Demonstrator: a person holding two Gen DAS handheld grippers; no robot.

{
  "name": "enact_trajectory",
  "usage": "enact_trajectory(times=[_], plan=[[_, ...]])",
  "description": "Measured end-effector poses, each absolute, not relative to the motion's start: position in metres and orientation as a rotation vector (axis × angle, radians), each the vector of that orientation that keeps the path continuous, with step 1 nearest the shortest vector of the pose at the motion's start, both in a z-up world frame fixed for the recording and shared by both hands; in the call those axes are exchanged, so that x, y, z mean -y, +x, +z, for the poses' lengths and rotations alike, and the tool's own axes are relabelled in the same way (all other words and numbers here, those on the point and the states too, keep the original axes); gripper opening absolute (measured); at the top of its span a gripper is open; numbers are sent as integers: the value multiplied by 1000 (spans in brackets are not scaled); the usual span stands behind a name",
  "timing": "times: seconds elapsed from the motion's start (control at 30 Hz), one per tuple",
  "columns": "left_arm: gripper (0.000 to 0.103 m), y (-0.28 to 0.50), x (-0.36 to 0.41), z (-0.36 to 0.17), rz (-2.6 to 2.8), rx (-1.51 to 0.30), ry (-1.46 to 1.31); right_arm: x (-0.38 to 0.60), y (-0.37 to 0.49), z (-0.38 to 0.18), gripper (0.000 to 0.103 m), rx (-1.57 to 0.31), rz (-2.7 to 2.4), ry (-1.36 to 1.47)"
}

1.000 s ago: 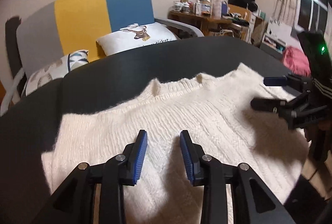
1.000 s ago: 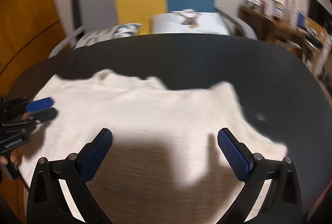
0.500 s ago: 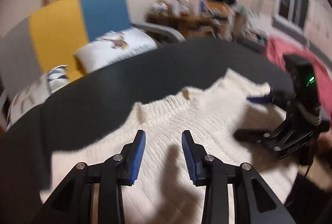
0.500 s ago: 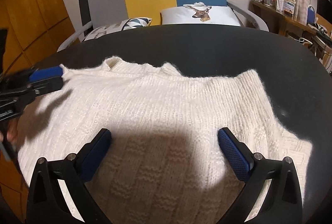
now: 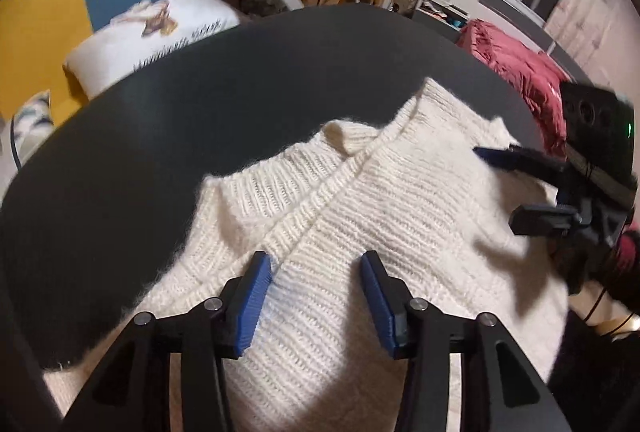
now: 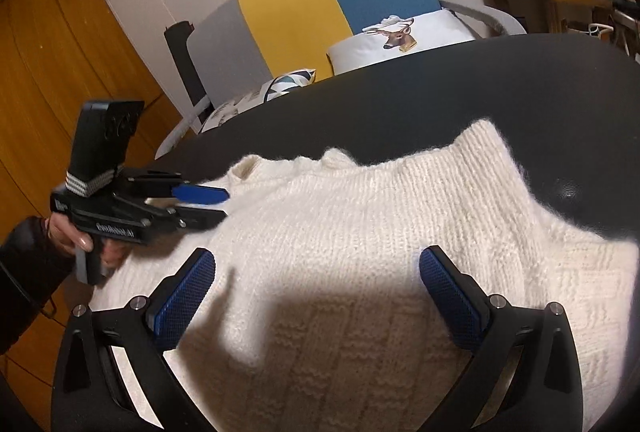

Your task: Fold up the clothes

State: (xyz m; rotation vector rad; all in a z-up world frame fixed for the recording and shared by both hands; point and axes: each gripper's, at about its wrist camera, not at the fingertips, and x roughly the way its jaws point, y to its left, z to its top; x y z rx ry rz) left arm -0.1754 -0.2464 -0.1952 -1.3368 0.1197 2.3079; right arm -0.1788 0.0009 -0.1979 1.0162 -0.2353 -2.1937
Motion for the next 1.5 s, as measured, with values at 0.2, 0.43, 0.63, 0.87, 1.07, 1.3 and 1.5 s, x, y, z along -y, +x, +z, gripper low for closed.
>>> enact_trajectory(times=[0.2,0.43,0.63,0.87,1.07,1.3,1.5], plan=[[7,-160,239,-187,2436,-134,-1250,24,-171,-192,103,8,-2267,1072],[7,-173,249,-192,2571,12,-1244,46,-167,-169,103,-192,-2312,1020],[10,-178,251,-201,2583,52,-1281,44,-178,-200,103,-194,-2310,1143],[16,-174,268,-204,2569,297,-1266,53,-177,-179,103,-99,-2224,1088],[16,-168,272,-207,2579,390,-1260,97,-198,-201,103,-276,-2112,1148],[22,-157,262,-198,2665,329,-1288,97,-211,-202,103,-259,-2179,1215],[24,-142,232,-165,2615,269,-1119,82,-207,-184,103,-353,-2328,1215]])
